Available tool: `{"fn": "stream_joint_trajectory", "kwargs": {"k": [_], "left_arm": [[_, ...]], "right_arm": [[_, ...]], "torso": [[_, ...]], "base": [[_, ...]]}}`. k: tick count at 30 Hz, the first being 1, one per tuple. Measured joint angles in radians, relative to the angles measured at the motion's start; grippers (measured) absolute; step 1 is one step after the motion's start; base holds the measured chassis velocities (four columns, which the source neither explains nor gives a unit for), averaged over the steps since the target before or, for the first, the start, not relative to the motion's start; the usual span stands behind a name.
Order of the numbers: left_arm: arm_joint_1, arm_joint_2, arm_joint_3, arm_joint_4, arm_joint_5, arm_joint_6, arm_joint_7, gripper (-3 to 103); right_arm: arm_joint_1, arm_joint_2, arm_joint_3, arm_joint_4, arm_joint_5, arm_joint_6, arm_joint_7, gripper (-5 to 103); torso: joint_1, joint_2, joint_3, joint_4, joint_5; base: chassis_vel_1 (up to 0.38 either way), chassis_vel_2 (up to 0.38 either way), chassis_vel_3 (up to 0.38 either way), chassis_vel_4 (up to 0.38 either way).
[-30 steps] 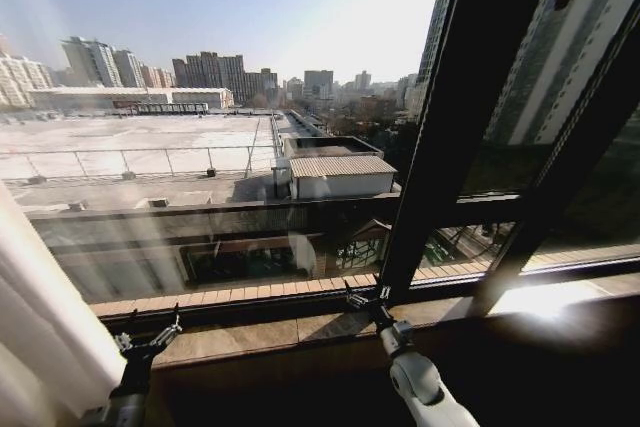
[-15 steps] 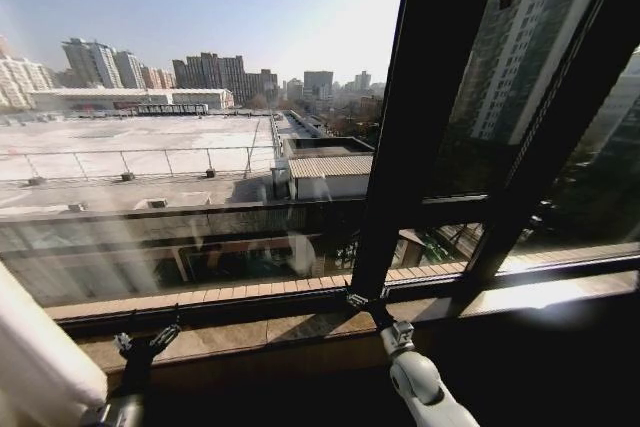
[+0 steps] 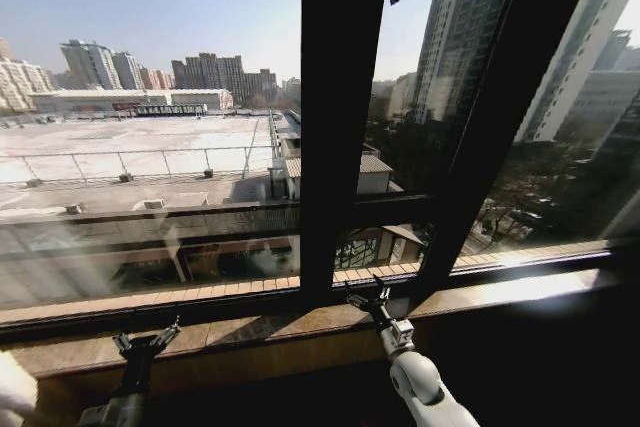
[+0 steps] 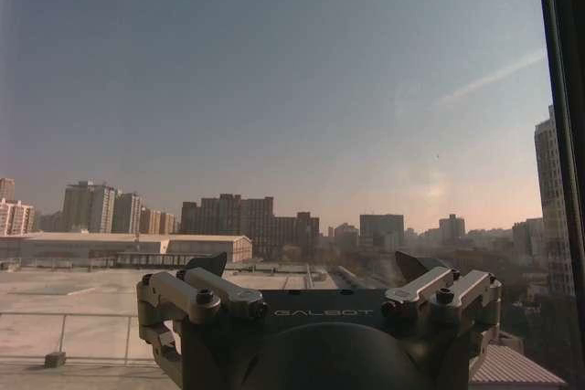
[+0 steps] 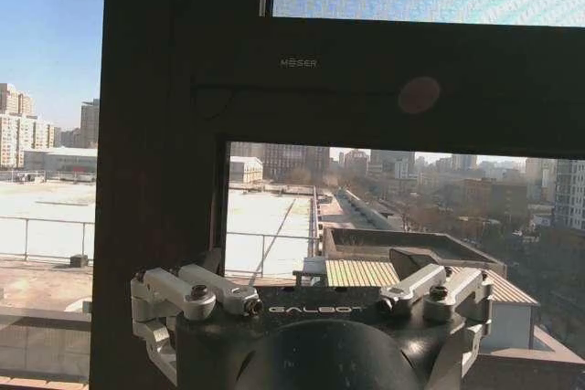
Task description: Open the curtains by pulling them apart, changing their state from closed to fully open.
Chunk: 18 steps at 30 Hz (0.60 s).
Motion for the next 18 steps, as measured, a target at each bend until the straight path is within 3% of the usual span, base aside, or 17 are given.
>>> {"fn": "stream_joint_trajectory", "kwargs": {"k": [18], "left_arm": [[0.0,0.0,0.0,0.0,0.0,0.0,0.0,100]], "right_arm": [[0.0,0.0,0.0,0.0,0.0,0.0,0.0,100]], "torso": [[0.0,0.0,0.0,0.0,0.0001]], "base": [[-0.356,-0.347,0.364,0.349]]}}
